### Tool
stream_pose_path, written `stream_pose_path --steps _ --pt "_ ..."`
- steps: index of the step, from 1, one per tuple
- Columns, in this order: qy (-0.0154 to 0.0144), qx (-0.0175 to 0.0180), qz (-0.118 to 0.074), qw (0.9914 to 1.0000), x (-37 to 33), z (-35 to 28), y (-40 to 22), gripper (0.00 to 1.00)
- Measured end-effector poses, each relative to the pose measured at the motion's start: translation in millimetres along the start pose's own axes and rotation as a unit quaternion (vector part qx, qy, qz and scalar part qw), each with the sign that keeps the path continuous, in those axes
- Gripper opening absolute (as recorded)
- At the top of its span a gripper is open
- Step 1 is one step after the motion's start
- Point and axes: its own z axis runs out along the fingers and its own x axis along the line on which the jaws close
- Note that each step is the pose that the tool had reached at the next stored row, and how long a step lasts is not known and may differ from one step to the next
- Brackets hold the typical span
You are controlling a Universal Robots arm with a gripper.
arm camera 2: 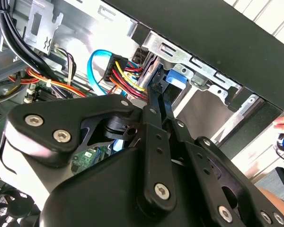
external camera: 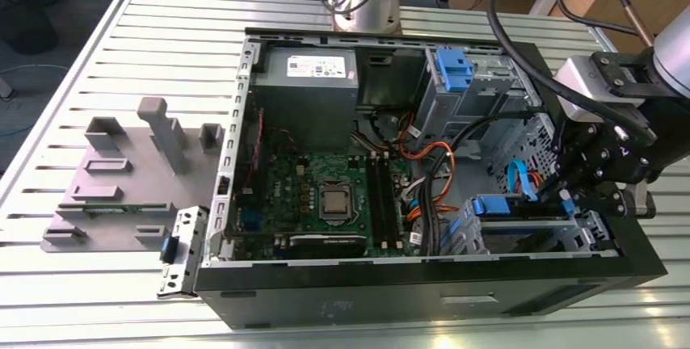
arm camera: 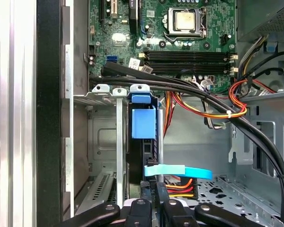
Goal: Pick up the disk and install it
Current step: 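Insert the second disk wire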
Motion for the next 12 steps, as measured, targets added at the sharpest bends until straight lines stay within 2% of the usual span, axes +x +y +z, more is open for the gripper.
stream_pose_path --steps 12 --pt "0.0003 0.0 0.0 1.0 0.4 0.9 -0.5 0.16"
